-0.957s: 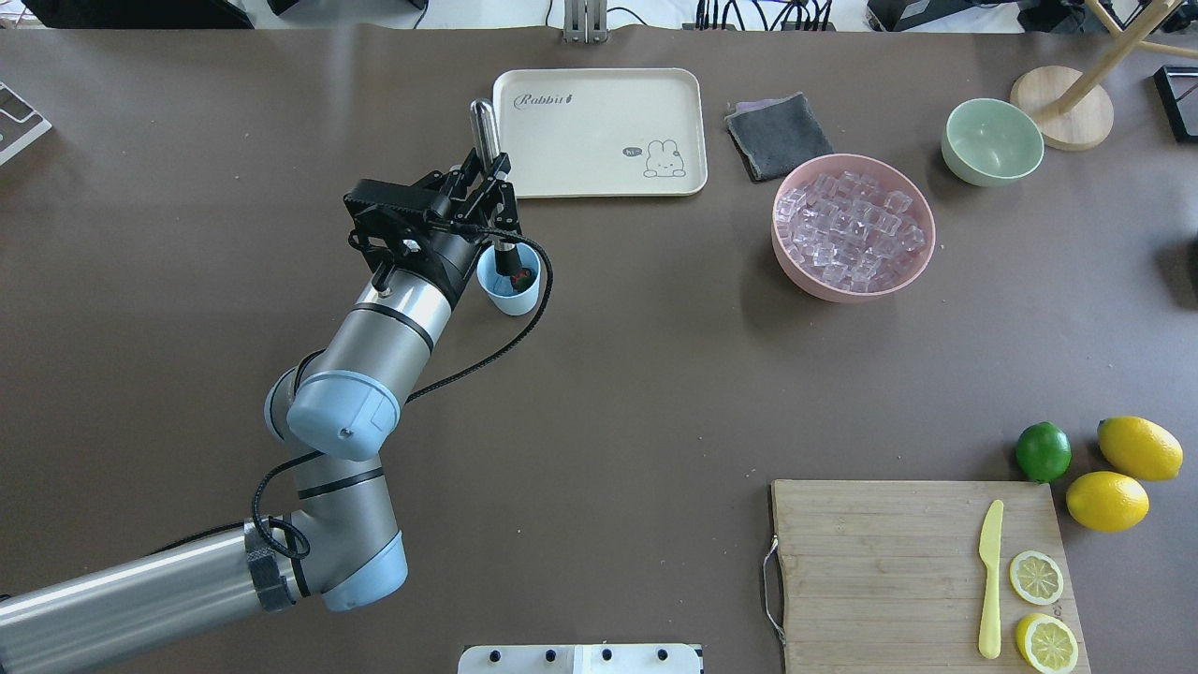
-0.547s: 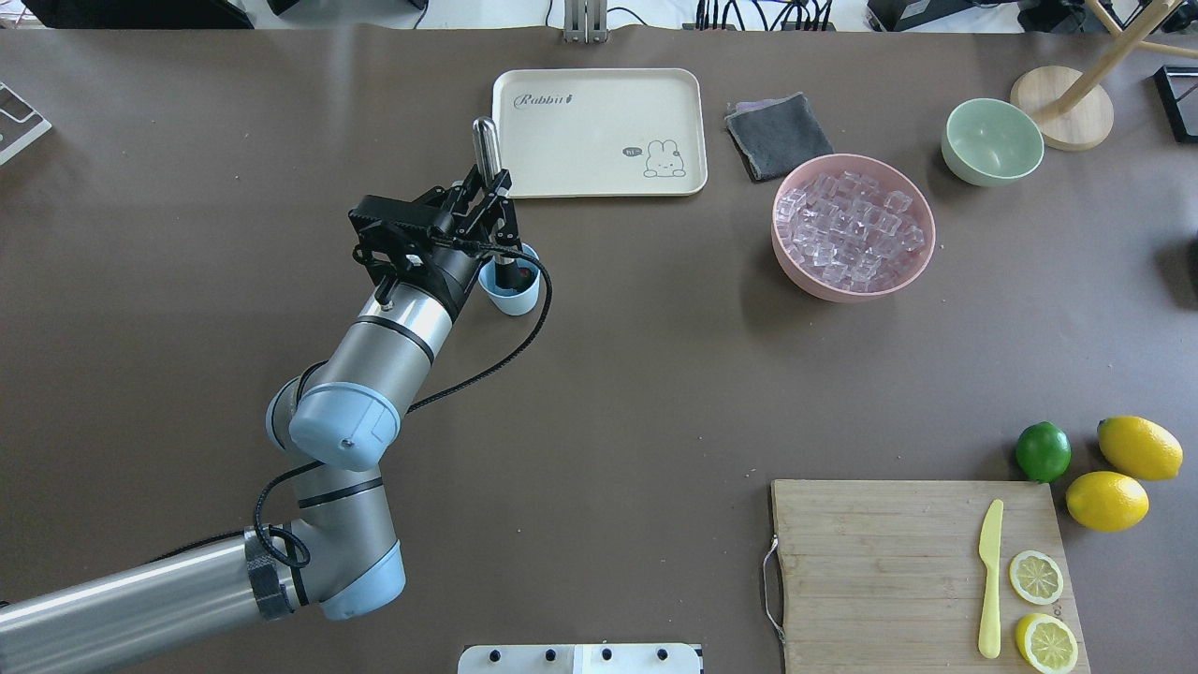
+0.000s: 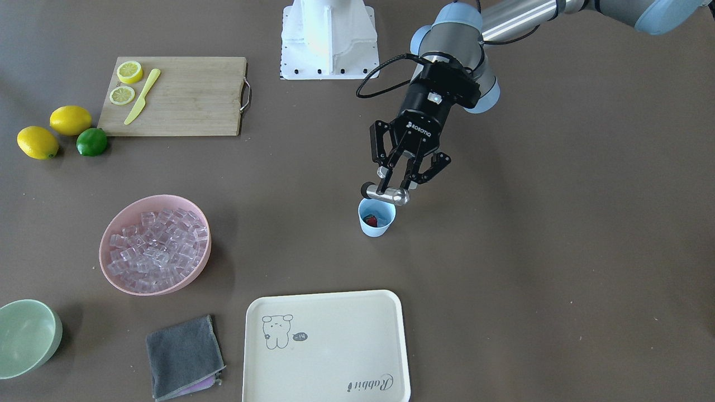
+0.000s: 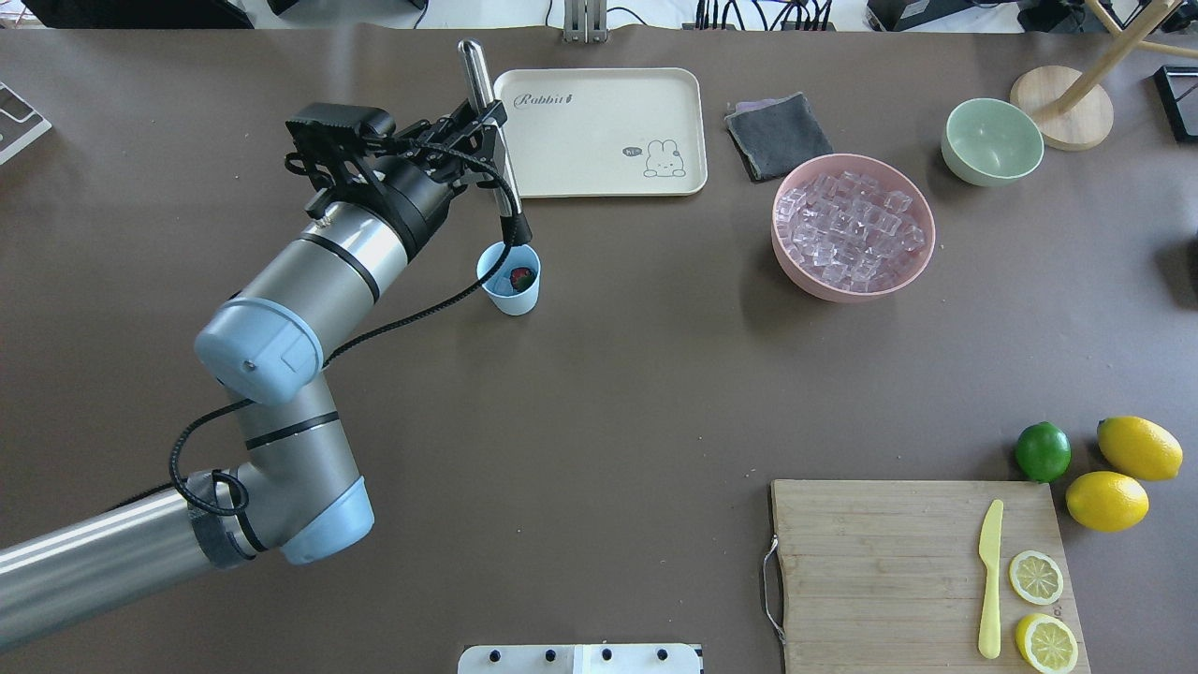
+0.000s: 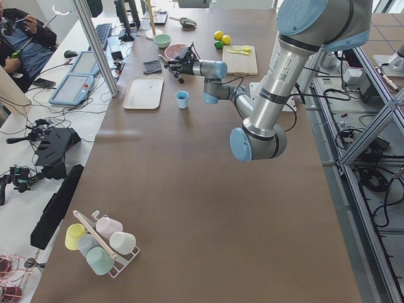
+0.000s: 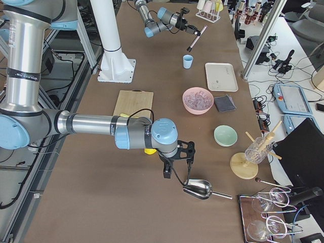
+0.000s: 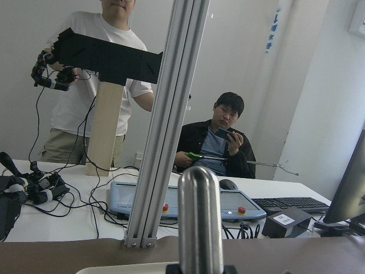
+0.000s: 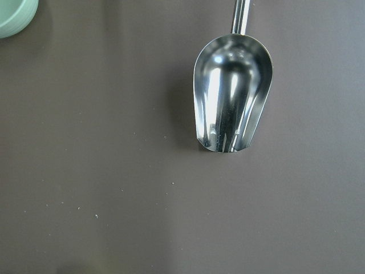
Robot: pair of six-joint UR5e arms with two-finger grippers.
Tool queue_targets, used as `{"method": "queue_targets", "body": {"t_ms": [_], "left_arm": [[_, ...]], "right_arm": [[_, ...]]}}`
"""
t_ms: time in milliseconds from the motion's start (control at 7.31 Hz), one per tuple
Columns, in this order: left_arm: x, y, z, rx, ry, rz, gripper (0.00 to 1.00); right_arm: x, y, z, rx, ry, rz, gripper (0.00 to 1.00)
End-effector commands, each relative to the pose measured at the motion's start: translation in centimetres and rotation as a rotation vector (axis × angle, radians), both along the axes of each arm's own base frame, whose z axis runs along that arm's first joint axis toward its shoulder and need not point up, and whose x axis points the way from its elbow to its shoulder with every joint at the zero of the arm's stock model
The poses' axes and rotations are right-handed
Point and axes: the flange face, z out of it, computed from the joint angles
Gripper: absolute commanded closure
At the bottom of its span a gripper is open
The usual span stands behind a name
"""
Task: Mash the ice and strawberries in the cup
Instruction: 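Lift the muddler out of the cup with the left gripper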
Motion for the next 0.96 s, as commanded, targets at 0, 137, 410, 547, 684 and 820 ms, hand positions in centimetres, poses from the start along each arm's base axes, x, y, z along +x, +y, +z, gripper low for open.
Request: {"method": "queue_targets", "body": {"t_ms": [0,137,410,547,684,820], "left_arm": [[-3.6,-3.0,2.6,-0.221,0.071,0.227,0.86],[-6.0,-4.5,4.7,-0.401,0.153,0.327,0.86],[-16.8,-9.2,11.8,-0.758,0.064,0.589,0.85],[-22.4,-11.5,13.9,-0.816,0.044,0.64,0.85],[-25.0,-10.9,21.4,-0.797,-0.098,0.672,0.84],[-29.7,-11.0,27.3,-0.739,-0.209,0.686,0.84]], "right_arm": [[0.1,0.2,0.1,-0.004,0.0,0.003,0.0],[0.2,0.2,0.2,-0.003,0.005,0.003,0.0],[0.5,0.4,0.2,-0.003,0.005,0.012,0.0],[0.5,0.3,0.1,-0.001,0.006,0.012,0.0],[0.5,0.3,0.1,-0.001,0.006,0.012,0.0],[0.6,0.2,0.1,-0.002,0.008,0.012,0.0]]}}
